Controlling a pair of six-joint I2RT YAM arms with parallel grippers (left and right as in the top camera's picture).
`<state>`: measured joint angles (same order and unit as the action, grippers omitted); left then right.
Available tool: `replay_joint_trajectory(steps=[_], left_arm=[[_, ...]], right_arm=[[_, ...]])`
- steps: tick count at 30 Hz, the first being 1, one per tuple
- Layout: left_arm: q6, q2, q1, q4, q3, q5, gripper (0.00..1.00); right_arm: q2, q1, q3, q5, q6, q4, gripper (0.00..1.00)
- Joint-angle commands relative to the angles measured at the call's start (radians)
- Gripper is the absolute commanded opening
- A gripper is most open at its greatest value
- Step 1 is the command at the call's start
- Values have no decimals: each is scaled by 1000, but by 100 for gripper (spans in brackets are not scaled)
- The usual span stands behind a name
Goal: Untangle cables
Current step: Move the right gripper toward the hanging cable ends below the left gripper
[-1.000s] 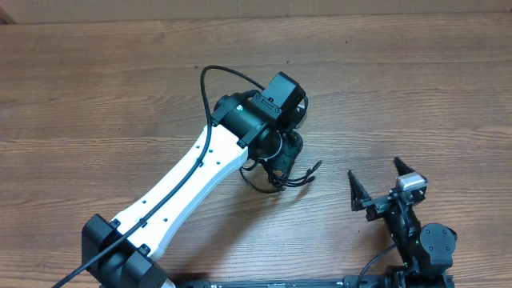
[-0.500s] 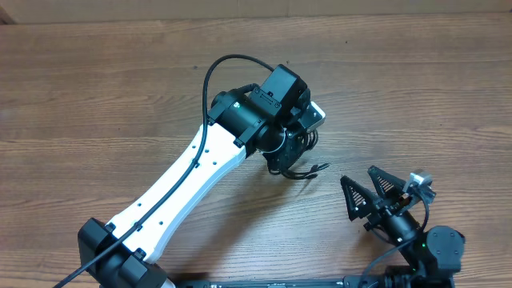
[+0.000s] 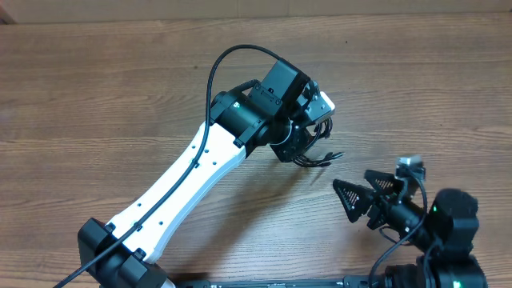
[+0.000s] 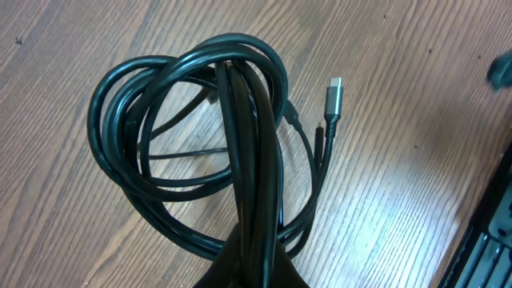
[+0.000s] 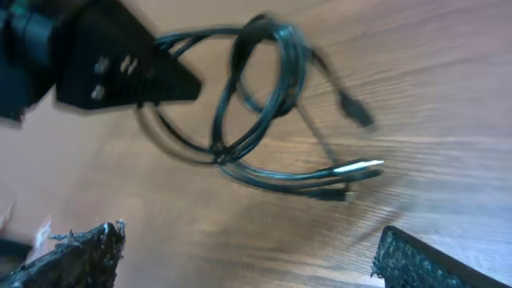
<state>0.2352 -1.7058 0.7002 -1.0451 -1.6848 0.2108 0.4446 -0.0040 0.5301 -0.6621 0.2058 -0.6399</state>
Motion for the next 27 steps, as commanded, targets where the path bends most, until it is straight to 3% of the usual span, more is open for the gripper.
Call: replay_joint_trajectory(steps=[1, 9, 17, 27], left_arm=[[-59, 35, -1, 10, -35, 27, 4], [-87, 35, -2, 10, -35, 79, 4], [-172, 35, -44, 2, -35, 82, 4], [-114, 35, -51, 1, -35, 154, 4]], right_arm=[[65, 7, 32, -196, -244, 2, 100], [108, 7, 32, -198, -286, 109, 100], [108, 7, 32, 245, -285, 1, 100], [108, 7, 32, 220, -282, 7, 100]])
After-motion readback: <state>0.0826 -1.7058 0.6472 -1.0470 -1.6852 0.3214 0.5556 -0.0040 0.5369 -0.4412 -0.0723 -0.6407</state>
